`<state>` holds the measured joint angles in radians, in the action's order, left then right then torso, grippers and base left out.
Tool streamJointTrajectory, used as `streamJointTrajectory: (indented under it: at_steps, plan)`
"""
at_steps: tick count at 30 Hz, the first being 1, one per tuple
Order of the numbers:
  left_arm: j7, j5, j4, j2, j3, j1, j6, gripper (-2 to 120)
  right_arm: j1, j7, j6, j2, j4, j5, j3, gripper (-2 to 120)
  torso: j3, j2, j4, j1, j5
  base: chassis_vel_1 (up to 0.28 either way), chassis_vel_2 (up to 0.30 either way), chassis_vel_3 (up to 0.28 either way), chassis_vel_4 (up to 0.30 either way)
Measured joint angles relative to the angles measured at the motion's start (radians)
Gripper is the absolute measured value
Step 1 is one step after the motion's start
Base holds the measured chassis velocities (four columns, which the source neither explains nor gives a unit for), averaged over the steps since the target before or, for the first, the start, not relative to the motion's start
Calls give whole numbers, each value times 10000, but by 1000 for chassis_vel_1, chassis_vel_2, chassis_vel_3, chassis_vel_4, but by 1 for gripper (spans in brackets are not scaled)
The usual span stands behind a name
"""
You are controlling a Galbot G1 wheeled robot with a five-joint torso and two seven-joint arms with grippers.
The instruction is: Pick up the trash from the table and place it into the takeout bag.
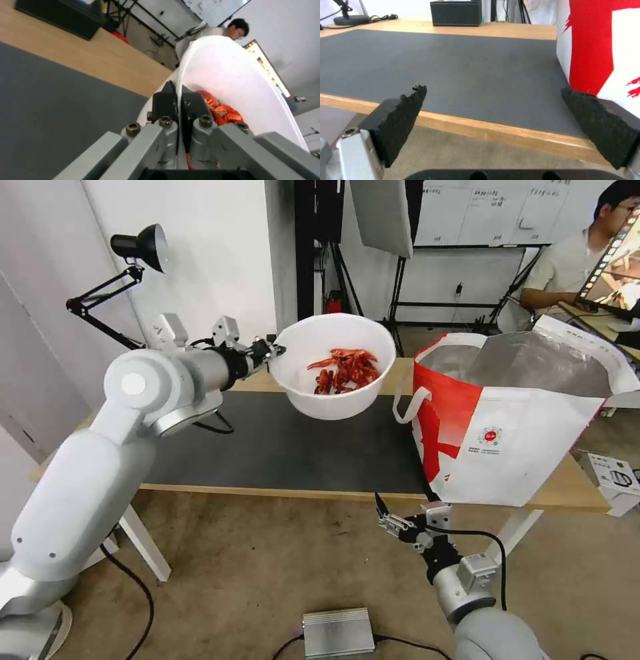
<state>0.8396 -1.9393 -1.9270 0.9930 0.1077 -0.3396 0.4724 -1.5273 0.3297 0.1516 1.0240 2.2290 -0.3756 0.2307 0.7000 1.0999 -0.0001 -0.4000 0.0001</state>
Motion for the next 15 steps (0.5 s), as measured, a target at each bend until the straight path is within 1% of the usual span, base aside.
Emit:
streamJointTrajectory:
  at_steps: [2, 15]
  plan:
    - [12, 0, 122, 233, -103, 205, -37, 0, 0, 0, 0, 0, 0, 0, 0, 100, 0, 0, 0, -1, 0, 0, 0, 0, 0]
    - [89, 35, 519, 1048, -485, 998, -311, 0, 0, 0, 0, 0, 0, 0, 0, 100, 0, 0, 1, -1, 1, 0, 0, 0, 0]
